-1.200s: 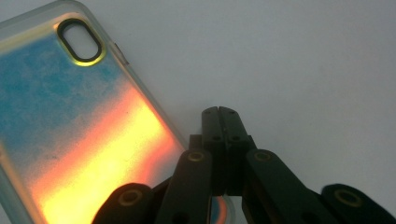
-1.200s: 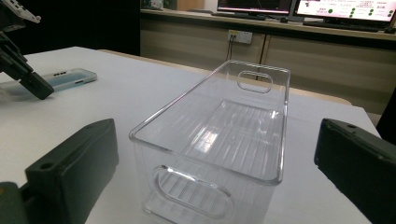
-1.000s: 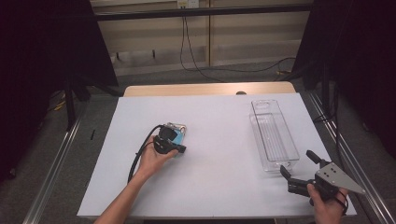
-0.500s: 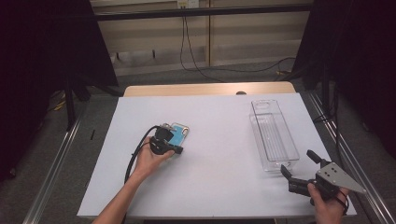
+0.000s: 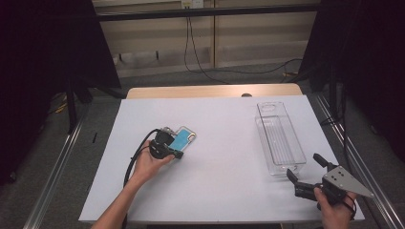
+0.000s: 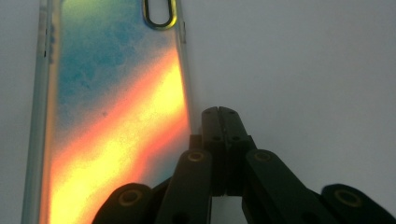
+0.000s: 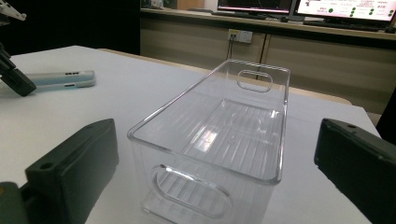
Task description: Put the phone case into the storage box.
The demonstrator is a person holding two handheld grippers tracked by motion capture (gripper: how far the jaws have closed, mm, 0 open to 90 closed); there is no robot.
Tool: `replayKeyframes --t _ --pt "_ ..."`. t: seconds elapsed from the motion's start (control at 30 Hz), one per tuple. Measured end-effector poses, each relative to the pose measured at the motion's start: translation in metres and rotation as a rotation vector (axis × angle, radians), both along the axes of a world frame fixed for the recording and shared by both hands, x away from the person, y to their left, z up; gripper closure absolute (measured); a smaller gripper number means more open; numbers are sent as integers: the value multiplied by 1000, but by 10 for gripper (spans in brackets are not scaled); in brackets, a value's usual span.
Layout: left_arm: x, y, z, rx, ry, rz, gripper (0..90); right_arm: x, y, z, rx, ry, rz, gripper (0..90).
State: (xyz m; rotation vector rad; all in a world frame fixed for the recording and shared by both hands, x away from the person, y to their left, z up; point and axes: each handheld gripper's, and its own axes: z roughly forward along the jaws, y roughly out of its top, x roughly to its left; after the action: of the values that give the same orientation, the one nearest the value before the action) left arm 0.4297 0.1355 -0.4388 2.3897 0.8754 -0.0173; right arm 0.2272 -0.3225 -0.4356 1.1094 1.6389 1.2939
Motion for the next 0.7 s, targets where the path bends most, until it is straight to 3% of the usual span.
replayKeyframes --t 0.27,0.7 --pt "0 6 0 -6 9 -14 900 0 0 0 0 -2 1 0" --pt "-1 10 2 27 5 -27 900 0 0 0 3 -1 -1 0"
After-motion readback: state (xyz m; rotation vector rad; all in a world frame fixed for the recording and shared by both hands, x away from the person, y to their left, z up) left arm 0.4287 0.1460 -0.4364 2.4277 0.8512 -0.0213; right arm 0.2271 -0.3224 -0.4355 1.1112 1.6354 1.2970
